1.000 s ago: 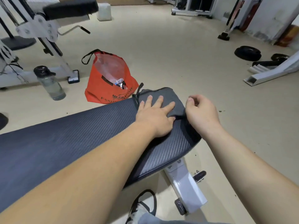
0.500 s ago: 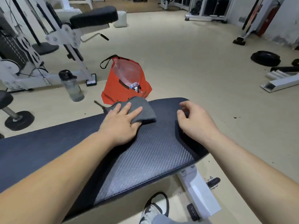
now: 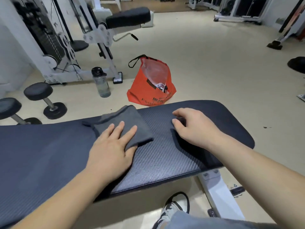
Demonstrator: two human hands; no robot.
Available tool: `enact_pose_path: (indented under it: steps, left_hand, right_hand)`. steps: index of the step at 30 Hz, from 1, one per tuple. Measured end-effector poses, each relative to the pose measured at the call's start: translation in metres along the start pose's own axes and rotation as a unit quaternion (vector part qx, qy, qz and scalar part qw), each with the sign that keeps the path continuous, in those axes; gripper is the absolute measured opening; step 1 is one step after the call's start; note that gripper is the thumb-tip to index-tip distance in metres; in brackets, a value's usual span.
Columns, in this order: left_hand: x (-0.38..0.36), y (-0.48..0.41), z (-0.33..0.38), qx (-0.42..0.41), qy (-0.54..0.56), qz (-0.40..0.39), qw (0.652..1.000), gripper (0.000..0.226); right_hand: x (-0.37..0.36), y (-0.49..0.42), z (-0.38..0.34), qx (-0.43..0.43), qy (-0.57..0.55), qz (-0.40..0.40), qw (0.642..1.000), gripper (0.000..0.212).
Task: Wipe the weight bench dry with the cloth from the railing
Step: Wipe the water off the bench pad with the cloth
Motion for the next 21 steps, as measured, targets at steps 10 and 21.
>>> enact_pose_path:
  steps: [10, 21]
  left_hand:
    - [0.004, 0.03, -0.029, -0.102, -0.067, 0.008, 0.992, 0.068]
    - [-0.005, -0.005, 0.062, -0.19, -0.044, 0.051, 0.979, 0.06]
  right_hand:
    - [-0.02, -0.018, -0.045, 0.052, 0.021, -0.045, 0.997, 0.036]
    - [-0.018, -0.033, -0.044, 0.008, 0.034, 0.024, 0.999, 0.034]
Point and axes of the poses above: each hand's wrist, its own y-axis away from the middle knuckle, its own x-axis out of the back of the hand, z = x × y, the point moved 1 cm from there along -y, towards the middle knuckle, and after that the axes turned 7 degrees about x, right-handed, at the moved point
